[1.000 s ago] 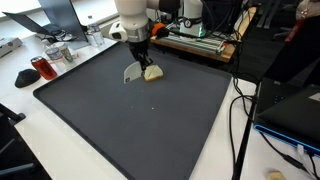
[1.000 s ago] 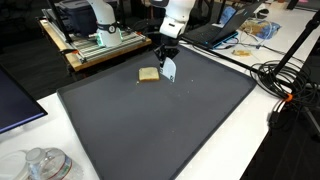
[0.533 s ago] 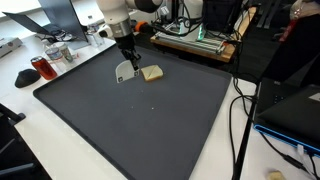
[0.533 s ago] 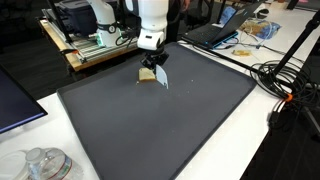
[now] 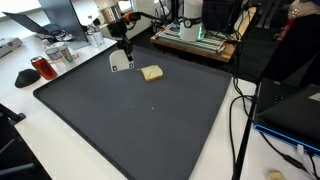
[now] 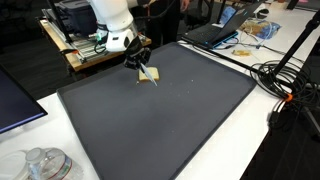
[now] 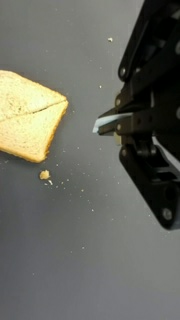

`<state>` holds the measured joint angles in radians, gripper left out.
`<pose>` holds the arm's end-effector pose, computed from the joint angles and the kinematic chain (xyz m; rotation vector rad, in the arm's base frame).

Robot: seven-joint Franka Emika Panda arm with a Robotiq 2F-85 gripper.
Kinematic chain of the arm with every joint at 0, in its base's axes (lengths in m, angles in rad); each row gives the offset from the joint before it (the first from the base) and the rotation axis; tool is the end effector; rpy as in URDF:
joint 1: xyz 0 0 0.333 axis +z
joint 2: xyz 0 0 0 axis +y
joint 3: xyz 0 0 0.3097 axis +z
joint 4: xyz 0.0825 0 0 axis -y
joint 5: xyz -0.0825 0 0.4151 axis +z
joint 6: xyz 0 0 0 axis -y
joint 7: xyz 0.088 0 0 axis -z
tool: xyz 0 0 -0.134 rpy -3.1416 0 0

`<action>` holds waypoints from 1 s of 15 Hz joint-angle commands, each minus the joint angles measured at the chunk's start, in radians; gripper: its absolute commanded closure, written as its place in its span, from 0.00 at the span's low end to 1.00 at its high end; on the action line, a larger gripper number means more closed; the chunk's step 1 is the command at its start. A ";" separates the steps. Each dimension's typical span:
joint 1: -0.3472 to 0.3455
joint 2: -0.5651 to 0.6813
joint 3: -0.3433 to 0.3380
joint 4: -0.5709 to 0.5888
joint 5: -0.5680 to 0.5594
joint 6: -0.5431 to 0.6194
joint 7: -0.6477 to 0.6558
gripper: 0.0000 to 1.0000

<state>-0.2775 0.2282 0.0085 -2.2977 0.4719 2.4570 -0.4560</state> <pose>0.5203 -0.1354 0.1861 -2.8367 0.2726 -0.0549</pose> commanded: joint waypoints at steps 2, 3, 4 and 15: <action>-0.019 -0.146 -0.033 -0.132 0.101 -0.012 -0.137 0.99; -0.015 -0.173 -0.043 -0.155 0.114 -0.016 -0.159 0.99; -0.009 -0.202 -0.052 -0.177 0.134 -0.022 -0.184 0.99; 0.121 -0.457 -0.120 -0.398 0.058 0.069 -0.041 0.99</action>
<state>-0.2013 -0.1419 -0.0933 -2.6200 0.5686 2.4793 -0.5764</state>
